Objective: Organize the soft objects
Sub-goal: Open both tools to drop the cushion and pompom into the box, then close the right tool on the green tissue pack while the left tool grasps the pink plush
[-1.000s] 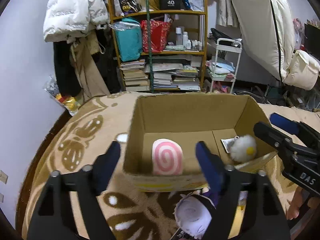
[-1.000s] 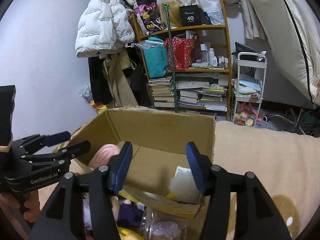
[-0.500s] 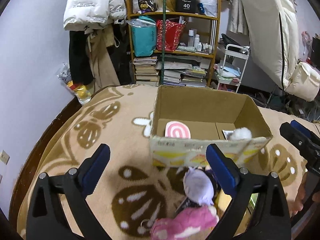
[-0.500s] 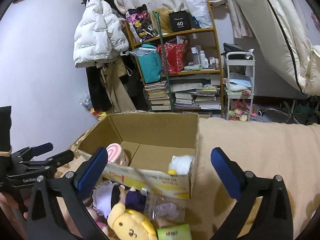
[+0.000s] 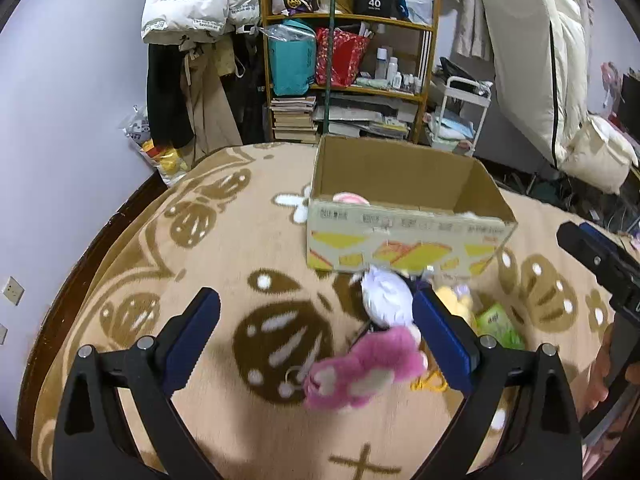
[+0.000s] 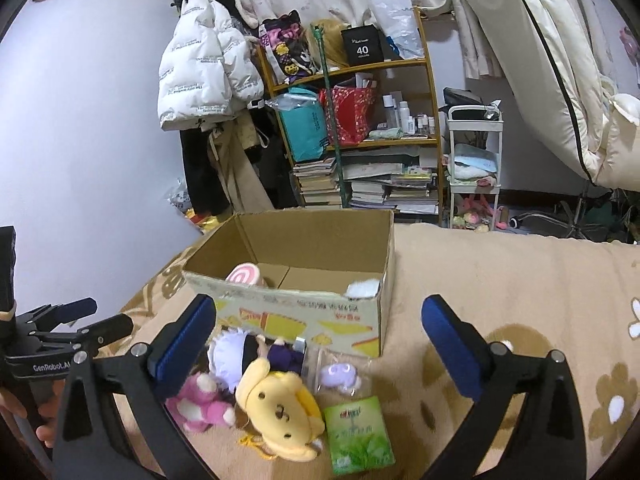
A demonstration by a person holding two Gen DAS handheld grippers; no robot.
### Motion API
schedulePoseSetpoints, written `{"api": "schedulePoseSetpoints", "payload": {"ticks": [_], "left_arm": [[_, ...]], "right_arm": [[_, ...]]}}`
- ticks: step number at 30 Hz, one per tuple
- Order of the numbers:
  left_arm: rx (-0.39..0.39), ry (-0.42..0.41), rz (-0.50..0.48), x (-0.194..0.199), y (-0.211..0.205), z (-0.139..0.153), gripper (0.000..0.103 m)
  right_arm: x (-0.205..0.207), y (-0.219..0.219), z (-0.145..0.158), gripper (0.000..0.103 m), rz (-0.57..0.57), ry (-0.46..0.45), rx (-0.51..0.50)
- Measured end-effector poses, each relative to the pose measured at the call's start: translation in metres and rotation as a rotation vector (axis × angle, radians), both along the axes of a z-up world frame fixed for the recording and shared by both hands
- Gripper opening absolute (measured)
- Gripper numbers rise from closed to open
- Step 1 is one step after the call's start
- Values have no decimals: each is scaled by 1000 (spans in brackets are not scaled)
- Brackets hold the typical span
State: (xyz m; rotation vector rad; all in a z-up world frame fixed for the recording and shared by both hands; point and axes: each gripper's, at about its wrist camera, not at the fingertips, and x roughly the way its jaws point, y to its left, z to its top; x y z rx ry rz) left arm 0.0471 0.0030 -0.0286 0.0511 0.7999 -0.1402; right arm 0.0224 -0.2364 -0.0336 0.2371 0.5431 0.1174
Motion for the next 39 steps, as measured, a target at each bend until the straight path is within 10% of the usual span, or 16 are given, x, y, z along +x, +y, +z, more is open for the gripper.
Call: {"api": "schedulePoseSetpoints", "payload": {"ticks": [39], "left_arm": [[-40, 336, -74, 25, -37, -71, 96]], "right_arm": [[26, -2, -79, 97, -53, 424, 27]]}}
